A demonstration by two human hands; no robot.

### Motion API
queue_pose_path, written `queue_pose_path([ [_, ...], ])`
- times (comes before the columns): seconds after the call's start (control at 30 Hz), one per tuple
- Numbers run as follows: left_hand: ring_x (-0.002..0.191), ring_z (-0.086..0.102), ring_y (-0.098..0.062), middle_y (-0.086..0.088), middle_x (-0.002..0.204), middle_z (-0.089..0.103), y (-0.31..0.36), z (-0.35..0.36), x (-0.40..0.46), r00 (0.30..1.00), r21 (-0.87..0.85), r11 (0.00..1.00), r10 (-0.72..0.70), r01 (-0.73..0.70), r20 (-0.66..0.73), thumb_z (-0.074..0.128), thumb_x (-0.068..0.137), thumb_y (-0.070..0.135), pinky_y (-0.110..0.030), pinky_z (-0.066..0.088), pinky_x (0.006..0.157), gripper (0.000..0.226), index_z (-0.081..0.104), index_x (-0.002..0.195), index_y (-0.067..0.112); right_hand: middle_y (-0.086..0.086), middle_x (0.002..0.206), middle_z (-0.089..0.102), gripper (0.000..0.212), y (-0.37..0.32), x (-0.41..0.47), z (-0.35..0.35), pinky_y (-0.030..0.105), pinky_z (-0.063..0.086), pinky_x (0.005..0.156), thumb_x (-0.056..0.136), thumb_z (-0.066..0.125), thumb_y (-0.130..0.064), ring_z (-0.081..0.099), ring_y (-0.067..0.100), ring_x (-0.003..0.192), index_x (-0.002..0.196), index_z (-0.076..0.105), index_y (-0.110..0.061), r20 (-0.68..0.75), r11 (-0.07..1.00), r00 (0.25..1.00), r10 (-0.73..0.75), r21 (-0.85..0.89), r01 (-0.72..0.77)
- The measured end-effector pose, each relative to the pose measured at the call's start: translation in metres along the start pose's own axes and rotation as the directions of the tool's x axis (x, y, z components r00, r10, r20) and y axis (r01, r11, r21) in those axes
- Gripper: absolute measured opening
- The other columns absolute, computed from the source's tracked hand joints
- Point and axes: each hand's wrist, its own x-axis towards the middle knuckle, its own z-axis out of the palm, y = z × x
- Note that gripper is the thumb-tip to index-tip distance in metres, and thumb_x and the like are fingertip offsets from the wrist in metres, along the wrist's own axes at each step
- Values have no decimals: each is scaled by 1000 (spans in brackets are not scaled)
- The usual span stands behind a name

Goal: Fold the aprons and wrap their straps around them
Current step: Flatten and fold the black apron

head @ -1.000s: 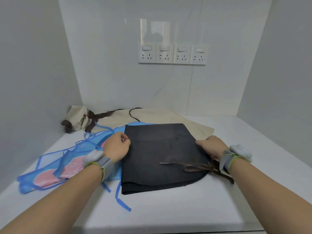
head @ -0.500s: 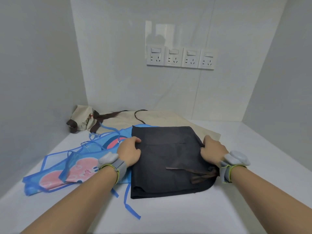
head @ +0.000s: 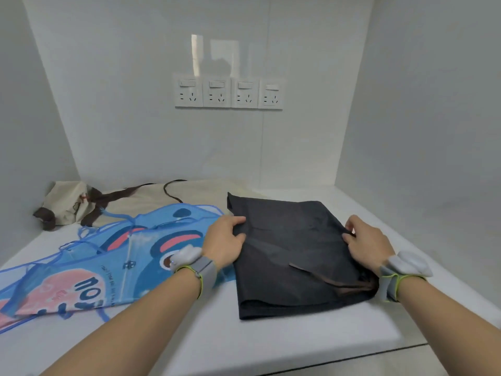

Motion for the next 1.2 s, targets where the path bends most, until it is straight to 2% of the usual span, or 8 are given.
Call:
queue_pose_path([
  [0.2, 123, 51, -24, -2, 143, 49, 61, 94, 9, 983, -51, 994, 101, -94, 156, 58, 92, 19, -32, 38, 106, 57, 40, 146, 21, 16, 102, 65, 14, 99, 6, -52, 39, 47, 73, 94, 51, -29, 61, 37, 89, 101, 44, -19, -35, 963, 992, 123, -239, -127],
  [0.37, 143, 24, -33, -13, 158, 19, 80, 128, 15, 980, 268, 952, 102, -145, 169, 46, 96, 42, -45, 29, 113, 67, 16, 153, 23, 12, 139, 46, 51, 86, -1, -38, 42, 42, 99, 93, 48, -41, 42, 34, 126, 135, 41, -13, -16, 891, 1000, -5, -454, -3],
  [0.5, 147, 12, -35, -20, 160, 9, 81, 150, 11, 957, 340, 924, 80, -177, 280, 36, 100, 46, -42, 21, 118, 63, 18, 152, 15, 2, 163, 12, 71, 75, -2, 0, 48, 12, 120, 94, 28, -64, 11, 34, 148, 154, 16, -29, 269, 953, 958, 103, -302, -18],
  [0.6, 146, 12, -37, -22, 159, 8, 86, 159, 13, 954, 364, 913, 79, -186, 291, 34, 100, 46, -42, 19, 119, 63, 20, 151, 13, -3, 165, -2, 71, 91, 9, 5, 47, 0, 121, 93, 21, -67, -2, 29, 151, 155, 5, -36, 322, 958, 941, 101, -285, -5],
  [0.77, 148, 6, -36, -19, 161, 2, 95, 160, 8, 943, 303, 935, 80, -183, 322, 36, 99, 51, -41, 14, 121, 65, 20, 152, 17, -6, 164, -3, 65, 108, 18, -5, 42, 0, 122, 97, 21, -62, -4, 21, 151, 155, 4, -37, 374, 957, 928, -2, -267, 110],
  [0.9, 149, 10, -27, -11, 161, 13, 83, 141, 4, 938, 202, 961, 117, -190, 326, 41, 99, 45, -35, 18, 119, 61, 26, 151, 15, -4, 165, 3, 65, 98, 19, -12, 44, 2, 122, 99, 22, -60, 0, 21, 151, 156, 10, -32, 387, 962, 922, 6, -254, 100],
  [1.03, 139, 35, -18, 0, 144, 44, 65, 100, 0, 942, 155, 947, 243, -282, 231, 45, 99, 30, -24, 26, 108, 43, 44, 140, 18, -3, 163, 15, 61, 42, 5, -14, 43, 6, 123, 101, 28, -53, 6, 17, 151, 155, 20, -25, 343, 976, 926, -155, -93, 198],
  [1.2, 132, 43, -17, 3, 138, 53, -3, 11, -6, 968, 284, 932, 180, -225, 175, 47, 98, 32, -32, 35, 108, 38, 53, 134, 23, -4, 160, 24, 57, -65, -16, 10, 29, 9, 119, 101, 38, -46, 7, 16, 151, 151, 30, -20, 350, 918, 850, -394, 106, 382],
])
